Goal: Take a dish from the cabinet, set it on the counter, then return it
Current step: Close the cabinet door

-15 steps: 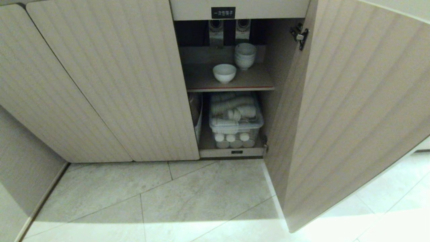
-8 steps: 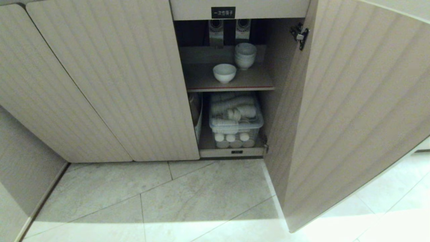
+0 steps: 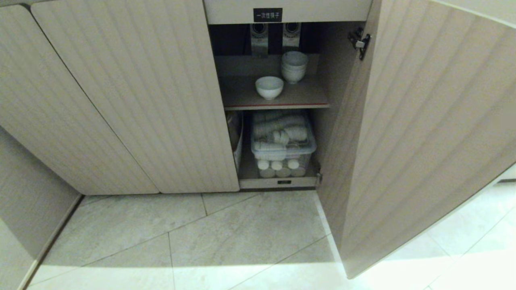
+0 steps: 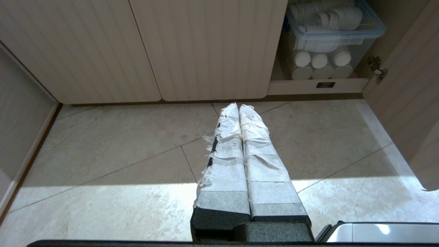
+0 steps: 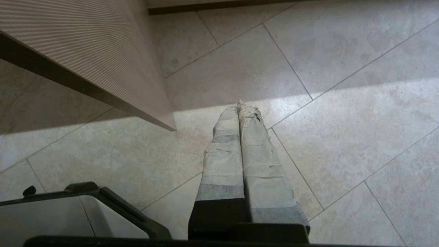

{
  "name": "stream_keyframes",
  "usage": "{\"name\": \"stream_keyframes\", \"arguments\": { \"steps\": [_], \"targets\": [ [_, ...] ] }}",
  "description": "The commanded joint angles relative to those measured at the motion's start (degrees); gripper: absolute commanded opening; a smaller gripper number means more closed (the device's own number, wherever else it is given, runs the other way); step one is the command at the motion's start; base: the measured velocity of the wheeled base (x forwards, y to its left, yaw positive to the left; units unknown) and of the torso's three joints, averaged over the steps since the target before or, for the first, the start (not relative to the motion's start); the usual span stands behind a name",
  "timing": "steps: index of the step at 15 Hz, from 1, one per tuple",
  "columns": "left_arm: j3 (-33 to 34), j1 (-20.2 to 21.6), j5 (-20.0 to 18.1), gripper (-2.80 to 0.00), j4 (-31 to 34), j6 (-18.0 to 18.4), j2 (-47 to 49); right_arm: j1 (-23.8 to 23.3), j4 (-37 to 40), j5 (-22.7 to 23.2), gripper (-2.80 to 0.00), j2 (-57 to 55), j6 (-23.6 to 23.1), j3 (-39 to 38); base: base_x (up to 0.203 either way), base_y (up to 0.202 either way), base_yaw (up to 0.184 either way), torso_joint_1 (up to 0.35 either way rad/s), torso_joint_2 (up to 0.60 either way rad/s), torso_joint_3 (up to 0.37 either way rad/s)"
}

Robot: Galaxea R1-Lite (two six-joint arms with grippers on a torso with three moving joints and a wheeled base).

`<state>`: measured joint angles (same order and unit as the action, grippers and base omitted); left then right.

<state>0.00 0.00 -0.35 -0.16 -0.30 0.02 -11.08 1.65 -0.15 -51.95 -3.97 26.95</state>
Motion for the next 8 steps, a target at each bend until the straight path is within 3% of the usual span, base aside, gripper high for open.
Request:
{"name": "stream_keyframes", "arguments": {
  "steps": [1, 8],
  "targets": [
    [0.0, 0.0, 0.0, -2.8, -0.02, -0.05, -0.02, 0.01, 0.02, -0.11, -2.8, -0.89, -0.16, -0.15, 0.0, 0.0, 0.0, 0.0, 0.0, 0.0],
    [0.0, 0.0, 0.0, -2.8, -0.02, -0.05, -0.02, 0.09, 0.02, -0.02, -2.8, -2.9, 0.1, -1.07, 0.0, 0.0, 0.0, 0.0, 0.0, 0.0]
  ]
}}
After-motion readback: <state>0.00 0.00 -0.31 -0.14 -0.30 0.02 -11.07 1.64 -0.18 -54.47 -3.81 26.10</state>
